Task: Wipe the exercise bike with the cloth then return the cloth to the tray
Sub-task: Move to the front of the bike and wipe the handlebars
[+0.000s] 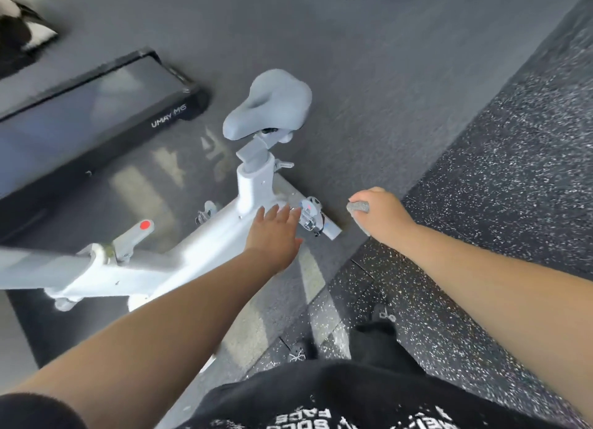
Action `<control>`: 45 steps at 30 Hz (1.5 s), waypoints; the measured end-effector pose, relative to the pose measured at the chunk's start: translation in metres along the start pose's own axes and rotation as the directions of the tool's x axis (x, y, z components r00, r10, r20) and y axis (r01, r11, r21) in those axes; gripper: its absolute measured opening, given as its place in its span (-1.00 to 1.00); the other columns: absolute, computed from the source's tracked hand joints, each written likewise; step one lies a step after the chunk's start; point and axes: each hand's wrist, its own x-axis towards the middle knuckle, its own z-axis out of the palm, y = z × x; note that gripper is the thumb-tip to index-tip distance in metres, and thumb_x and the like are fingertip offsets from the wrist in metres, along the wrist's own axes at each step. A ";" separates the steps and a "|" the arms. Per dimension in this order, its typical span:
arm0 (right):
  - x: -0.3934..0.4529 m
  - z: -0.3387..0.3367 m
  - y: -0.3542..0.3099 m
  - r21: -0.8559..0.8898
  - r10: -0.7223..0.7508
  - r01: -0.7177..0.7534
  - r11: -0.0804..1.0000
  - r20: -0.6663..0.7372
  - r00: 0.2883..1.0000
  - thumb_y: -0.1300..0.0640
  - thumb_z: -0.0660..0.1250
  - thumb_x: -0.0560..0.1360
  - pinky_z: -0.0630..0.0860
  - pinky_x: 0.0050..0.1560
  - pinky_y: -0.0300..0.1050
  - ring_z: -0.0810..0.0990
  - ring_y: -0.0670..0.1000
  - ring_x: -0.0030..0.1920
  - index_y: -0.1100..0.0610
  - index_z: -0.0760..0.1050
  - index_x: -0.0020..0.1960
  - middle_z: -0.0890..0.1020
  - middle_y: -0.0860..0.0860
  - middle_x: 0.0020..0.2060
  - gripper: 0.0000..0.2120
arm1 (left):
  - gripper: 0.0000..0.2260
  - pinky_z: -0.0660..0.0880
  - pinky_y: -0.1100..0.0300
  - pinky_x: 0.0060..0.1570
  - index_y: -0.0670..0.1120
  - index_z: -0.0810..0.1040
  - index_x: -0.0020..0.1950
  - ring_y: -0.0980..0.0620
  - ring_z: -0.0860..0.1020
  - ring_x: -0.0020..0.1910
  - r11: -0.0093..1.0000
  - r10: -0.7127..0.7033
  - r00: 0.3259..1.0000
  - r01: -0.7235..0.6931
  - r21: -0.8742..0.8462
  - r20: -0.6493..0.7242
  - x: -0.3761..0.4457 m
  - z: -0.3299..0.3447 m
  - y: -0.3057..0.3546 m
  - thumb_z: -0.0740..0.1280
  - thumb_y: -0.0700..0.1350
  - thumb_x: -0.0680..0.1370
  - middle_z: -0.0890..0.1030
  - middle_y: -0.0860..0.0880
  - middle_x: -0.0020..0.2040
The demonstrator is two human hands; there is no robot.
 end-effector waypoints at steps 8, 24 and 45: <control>0.092 -0.079 0.059 -0.045 -0.049 0.049 0.998 0.007 0.999 0.19 0.29 0.52 0.41 0.17 -0.11 0.53 0.16 0.15 0.14 0.53 0.23 0.46 0.14 0.24 -0.72 | -0.43 -0.07 -0.12 0.49 -0.04 -0.03 0.57 -0.14 0.00 0.55 0.999 -0.048 0.998 0.048 0.013 -0.048 0.119 -0.036 0.050 -0.02 0.17 0.62 0.09 -0.08 0.57; 0.294 -0.186 0.087 -0.026 -0.265 0.265 0.964 0.000 0.964 0.18 0.24 0.54 0.36 -0.04 -0.19 0.51 0.11 0.09 0.11 0.50 0.27 0.44 0.10 0.25 -0.70 | -0.42 -0.25 -0.06 0.46 -0.04 -0.01 0.56 -0.08 -0.01 0.55 0.977 -0.196 0.954 0.211 0.044 -0.228 0.294 -0.139 0.070 0.01 0.19 0.61 0.19 -0.02 0.55; 0.558 -0.213 0.014 -0.032 -0.468 0.476 0.879 0.128 0.874 0.16 0.29 0.53 0.45 0.06 -0.08 0.52 0.09 0.11 0.06 0.52 0.23 0.45 0.01 0.23 -0.73 | -0.46 -0.22 -0.19 0.45 -0.01 0.05 0.55 -0.12 0.05 0.53 0.923 -0.355 0.921 0.372 0.095 -0.162 0.486 -0.180 -0.062 -0.05 0.18 0.62 0.22 -0.03 0.53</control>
